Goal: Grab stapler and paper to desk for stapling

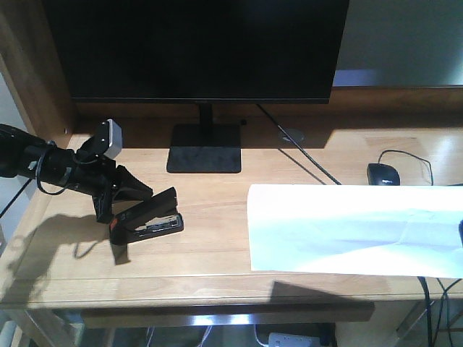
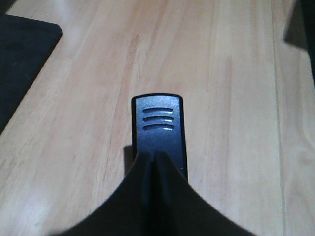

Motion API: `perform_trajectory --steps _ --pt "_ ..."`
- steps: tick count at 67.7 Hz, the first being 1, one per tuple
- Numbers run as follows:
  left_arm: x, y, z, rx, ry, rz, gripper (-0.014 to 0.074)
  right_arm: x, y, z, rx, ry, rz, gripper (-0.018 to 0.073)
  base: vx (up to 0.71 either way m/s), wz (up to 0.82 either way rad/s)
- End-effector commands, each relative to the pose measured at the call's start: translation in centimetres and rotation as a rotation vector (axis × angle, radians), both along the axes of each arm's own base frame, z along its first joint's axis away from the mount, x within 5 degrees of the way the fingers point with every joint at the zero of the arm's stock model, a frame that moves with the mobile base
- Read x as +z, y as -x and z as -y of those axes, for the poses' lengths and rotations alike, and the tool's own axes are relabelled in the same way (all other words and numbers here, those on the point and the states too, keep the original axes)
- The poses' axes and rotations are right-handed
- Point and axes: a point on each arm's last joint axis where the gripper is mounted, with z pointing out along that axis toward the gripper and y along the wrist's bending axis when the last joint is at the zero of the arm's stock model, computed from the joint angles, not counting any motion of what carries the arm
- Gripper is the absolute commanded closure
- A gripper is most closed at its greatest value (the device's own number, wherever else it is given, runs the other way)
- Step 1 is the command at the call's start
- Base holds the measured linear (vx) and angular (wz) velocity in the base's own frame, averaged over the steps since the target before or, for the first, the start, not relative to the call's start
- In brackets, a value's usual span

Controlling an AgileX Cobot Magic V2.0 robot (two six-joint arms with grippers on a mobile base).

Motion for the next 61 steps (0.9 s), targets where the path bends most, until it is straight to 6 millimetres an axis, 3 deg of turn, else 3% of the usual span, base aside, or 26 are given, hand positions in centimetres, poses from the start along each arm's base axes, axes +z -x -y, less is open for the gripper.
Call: perform_trajectory --steps 1,48,61 --pt "3.5 -0.1 0.4 0.009 0.058 0.066 0.0604 0.1 0.8 0.1 0.029 -0.045 0.078 0.0564 0.0 0.0" --pt "3.5 -0.1 0.4 0.009 0.058 0.066 0.0604 0.5 0.7 0.2 0.061 -0.103 0.063 0.0564 0.0 0.0" --pt "3.5 -0.1 0.4 0.009 0.058 0.066 0.0604 0.1 0.6 -2.6 0.267 0.24 -0.052 0.0564 0.0 0.0"
